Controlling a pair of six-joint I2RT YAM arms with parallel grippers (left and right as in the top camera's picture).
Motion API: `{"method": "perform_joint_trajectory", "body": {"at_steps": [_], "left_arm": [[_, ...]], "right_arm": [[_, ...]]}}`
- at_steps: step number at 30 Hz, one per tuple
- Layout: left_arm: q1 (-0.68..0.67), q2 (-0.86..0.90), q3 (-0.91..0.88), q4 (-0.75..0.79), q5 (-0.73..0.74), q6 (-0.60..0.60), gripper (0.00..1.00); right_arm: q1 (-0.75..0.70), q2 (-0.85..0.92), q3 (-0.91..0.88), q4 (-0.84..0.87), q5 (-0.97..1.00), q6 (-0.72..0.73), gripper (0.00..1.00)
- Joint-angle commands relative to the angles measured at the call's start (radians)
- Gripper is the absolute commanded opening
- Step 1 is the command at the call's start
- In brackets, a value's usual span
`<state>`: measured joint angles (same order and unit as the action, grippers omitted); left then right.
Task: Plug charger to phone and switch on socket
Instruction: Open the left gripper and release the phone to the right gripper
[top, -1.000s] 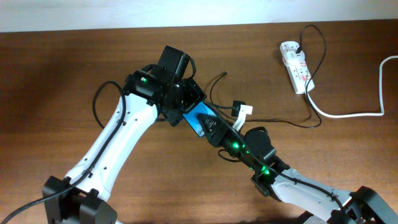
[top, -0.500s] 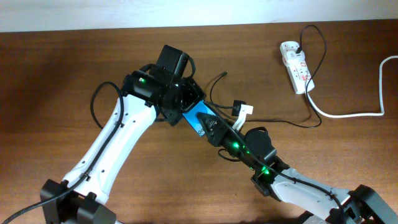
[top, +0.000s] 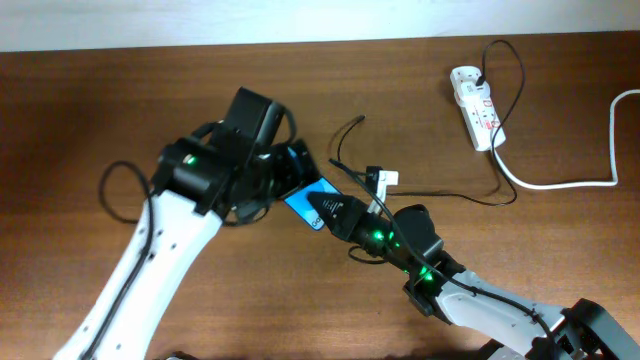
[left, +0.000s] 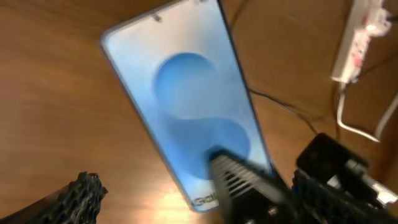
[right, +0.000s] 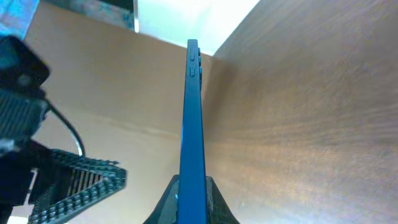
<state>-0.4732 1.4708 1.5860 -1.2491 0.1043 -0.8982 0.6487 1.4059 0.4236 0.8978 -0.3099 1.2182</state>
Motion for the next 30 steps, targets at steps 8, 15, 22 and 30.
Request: {"method": "perform_joint_trajectory", "body": {"at_steps": [8, 15, 22, 30], "left_arm": [[-0.004, -0.339, 0.002, -0.218, -0.429, 0.086, 0.99], [-0.004, -0.589, -0.389, 0.072, -0.317, 0.159, 0.99], [0.000, -0.699, -0.639, 0.417, -0.141, 0.159, 0.99], [0.468, -0.715, -0.639, 0.430, 0.394, 0.286, 0.99]], "right_arm": [[0.005, -0.007, 0.011, 0.043, -0.127, 0.081, 0.04], [0.005, -0.007, 0.011, 0.055, -0.163, 0.081, 0.04], [0.001, -0.007, 0.011, 0.064, -0.176, 0.198, 0.04], [-0.056, -0.007, 0.010, 0.064, -0.178, 0.388, 0.04]]}}
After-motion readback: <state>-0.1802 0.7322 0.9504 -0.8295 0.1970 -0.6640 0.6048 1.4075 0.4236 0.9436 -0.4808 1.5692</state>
